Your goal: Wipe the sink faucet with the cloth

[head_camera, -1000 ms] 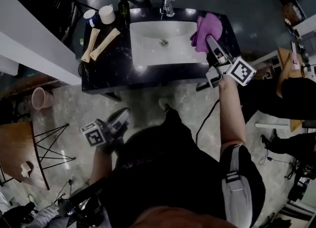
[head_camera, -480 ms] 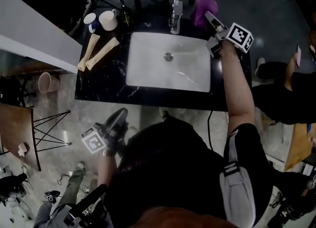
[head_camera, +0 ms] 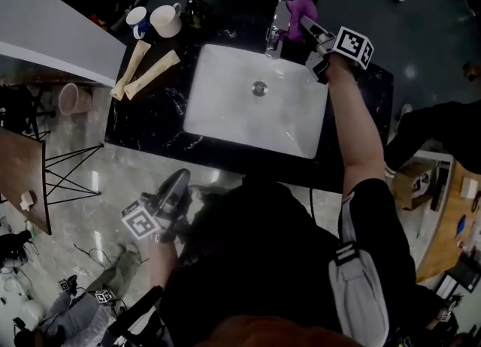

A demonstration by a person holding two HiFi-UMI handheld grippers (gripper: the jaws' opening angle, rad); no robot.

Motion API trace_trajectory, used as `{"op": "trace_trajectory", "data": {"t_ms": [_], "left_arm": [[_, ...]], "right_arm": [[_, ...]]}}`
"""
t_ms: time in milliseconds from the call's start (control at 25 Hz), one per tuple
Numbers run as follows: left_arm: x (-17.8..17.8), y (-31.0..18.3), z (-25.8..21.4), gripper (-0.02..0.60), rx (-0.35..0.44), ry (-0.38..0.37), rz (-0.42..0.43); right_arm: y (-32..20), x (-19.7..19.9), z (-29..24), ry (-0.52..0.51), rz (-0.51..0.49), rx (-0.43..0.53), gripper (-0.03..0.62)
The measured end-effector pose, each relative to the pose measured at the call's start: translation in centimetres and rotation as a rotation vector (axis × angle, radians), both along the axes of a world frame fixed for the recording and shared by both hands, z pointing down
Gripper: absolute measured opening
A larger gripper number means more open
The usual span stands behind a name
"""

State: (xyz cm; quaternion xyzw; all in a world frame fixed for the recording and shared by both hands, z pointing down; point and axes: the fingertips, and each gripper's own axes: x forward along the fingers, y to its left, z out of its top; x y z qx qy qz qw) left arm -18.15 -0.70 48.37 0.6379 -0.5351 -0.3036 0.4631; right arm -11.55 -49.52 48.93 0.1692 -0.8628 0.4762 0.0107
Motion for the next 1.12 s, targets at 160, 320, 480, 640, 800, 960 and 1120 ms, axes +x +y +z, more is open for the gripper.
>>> {"op": "trace_trajectory", "data": {"t_ms": [160,320,480,640,800,960,1120], "left_arm": [[0.1,-0.1,0.2,0.0,-0.01,0.025,-0.033],[-0.4,0.4,0.7,0.0,-0.026,0.036,-0.044],[-0.7,0.7,0.9,0.0,-0.028,0.036,-0.041],[-1.1,0.7,0.9,0.0,-0.027,0.027,-0.04],[-1.2,0.7,1.0,0.0,-0.022,0.029,-0.037],[-1.2,1.0,1.4,0.0,-0.032,0.041,-0.04],[-1.2,0.8,0.6,0.0,-0.012,0.033,-0.042]], "right_arm": [[-0.7,-0.6,5.0,0.04,-0.002,-0.125,0.069],[-1.2,-0.5,10.3,0.217,0.024,-0.195,0.067],[-1.3,-0.5,12.5,0.318,0.048,-0.226,0.066],[-1.2,-0.4,13.1,0.34,0.053,-0.238,0.066],[-1.2,-0.3,14.2,0.393,0.064,-0.239,0.066],[-1.3,-0.5,13.8,0.365,0.068,-0.225,0.064],[-0.2,-0.1,9.3,0.152,0.056,-0.064,0.063]]}}
